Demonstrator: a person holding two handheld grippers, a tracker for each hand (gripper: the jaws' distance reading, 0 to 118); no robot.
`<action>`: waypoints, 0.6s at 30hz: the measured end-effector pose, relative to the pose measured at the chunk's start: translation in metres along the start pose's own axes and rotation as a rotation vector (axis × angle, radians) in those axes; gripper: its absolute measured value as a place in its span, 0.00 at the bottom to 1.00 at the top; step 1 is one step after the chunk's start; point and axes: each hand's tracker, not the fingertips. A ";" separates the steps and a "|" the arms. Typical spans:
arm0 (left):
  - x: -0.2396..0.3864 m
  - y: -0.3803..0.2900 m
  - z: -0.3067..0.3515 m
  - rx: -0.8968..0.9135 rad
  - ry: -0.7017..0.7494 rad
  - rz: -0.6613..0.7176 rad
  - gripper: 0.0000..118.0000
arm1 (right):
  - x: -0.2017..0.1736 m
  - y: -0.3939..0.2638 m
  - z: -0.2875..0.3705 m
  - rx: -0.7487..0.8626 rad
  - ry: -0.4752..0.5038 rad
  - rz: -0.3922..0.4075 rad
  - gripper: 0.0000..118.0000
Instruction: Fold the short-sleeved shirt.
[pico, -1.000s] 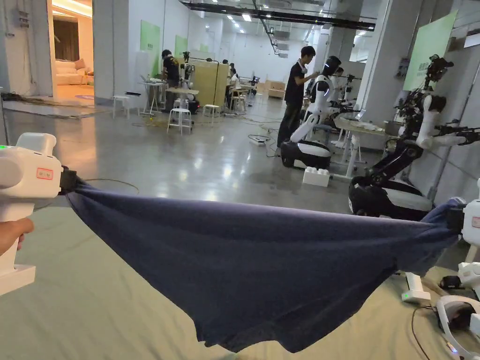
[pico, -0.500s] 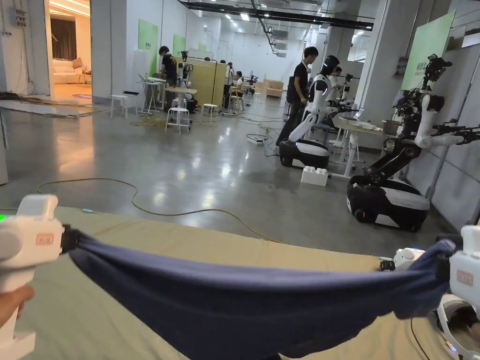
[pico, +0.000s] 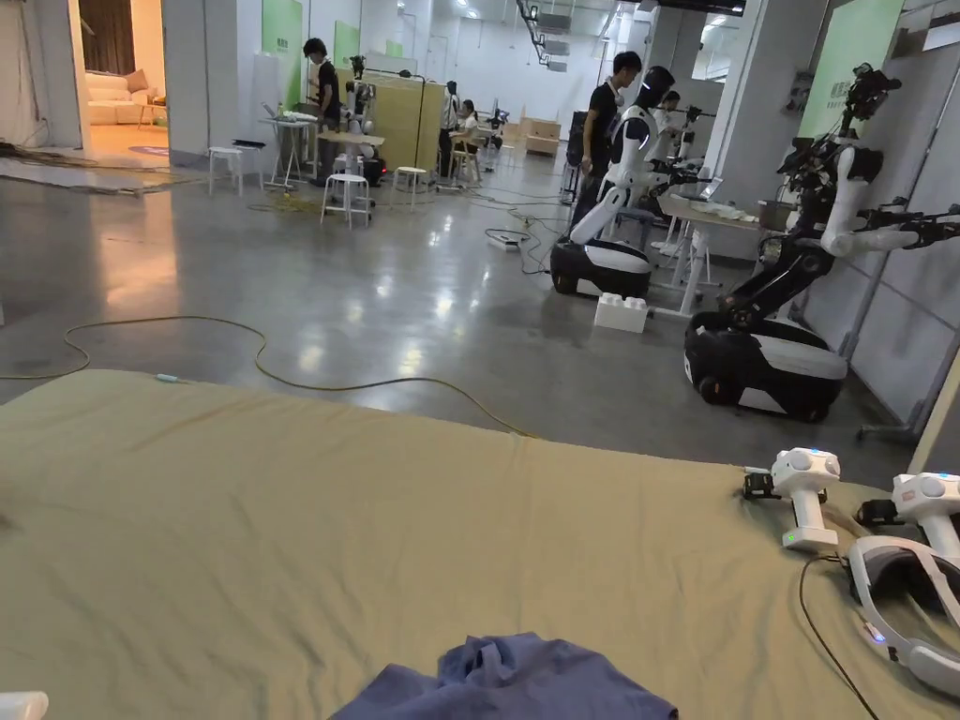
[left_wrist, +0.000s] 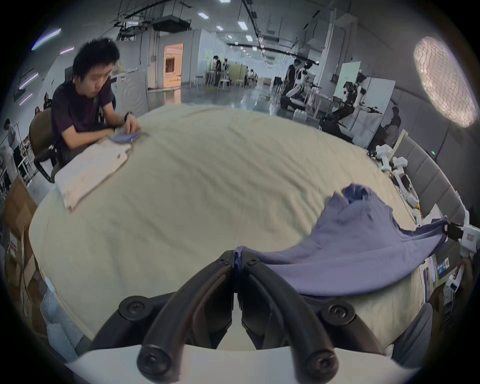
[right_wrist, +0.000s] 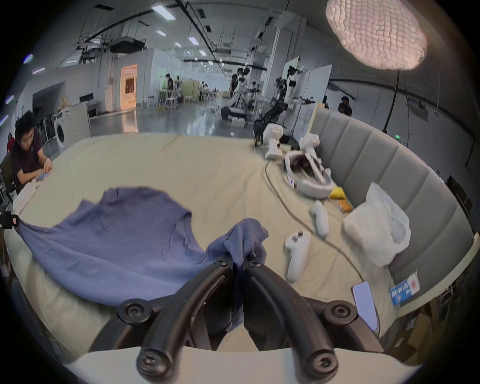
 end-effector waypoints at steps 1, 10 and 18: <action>0.000 -0.007 -0.001 -0.018 -0.003 0.009 0.04 | -0.003 -0.008 -0.001 -0.016 -0.005 0.000 0.05; 0.004 -0.015 0.044 0.124 0.037 0.015 0.48 | -0.011 -0.025 0.025 0.118 -0.050 -0.048 0.62; 0.066 0.018 0.080 0.346 -0.124 0.045 0.53 | -0.070 0.013 0.047 0.409 0.090 -0.132 0.63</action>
